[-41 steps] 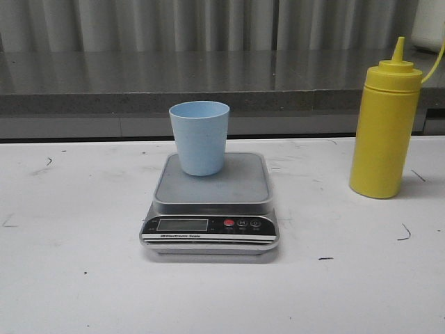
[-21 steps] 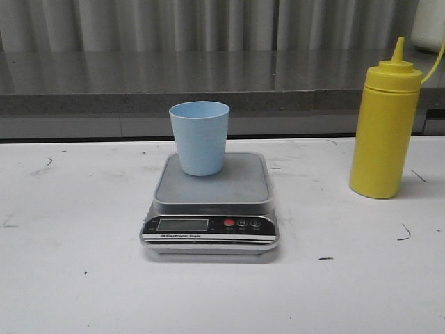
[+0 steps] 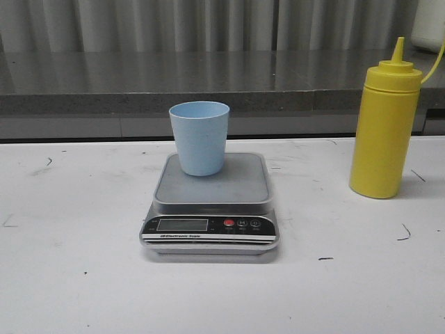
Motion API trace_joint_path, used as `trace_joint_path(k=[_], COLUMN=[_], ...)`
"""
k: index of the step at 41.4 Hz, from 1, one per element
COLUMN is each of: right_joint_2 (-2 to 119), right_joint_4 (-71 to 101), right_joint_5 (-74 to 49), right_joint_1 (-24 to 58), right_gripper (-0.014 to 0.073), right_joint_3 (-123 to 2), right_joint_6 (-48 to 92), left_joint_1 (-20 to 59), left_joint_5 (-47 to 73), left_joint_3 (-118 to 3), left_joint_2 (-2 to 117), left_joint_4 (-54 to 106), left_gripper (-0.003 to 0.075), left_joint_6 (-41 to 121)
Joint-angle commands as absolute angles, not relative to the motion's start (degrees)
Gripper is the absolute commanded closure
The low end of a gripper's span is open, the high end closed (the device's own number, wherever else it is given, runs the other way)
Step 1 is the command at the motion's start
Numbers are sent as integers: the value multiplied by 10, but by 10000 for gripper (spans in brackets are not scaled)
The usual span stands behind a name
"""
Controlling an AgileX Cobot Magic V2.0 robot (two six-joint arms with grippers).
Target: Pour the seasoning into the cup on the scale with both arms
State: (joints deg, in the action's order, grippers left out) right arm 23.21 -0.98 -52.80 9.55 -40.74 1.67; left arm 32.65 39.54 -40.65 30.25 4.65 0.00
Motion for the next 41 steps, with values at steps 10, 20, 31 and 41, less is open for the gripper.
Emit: trace_joint_path(k=[10,20,31,41], right_joint_2=[236,236,236,236], right_joint_4=[-10,-4,-4,-4], right_joint_5=[-461,-463,-463,-461], right_joint_1=[95,95,95,95], right_gripper=[121,456,655,660], right_joint_3=[-427,-427,-427,-427], right_joint_6=[21,21,21,21], left_joint_1=[330,330,330,330], left_joint_5=[347,346,346,346], left_joint_3=[-422,-422,-422,-422], left_joint_2=[303,303,303,303], left_joint_4=[54,54,54,54], left_gripper=[321,336,606,740], left_joint_6=[-4,0,0,0])
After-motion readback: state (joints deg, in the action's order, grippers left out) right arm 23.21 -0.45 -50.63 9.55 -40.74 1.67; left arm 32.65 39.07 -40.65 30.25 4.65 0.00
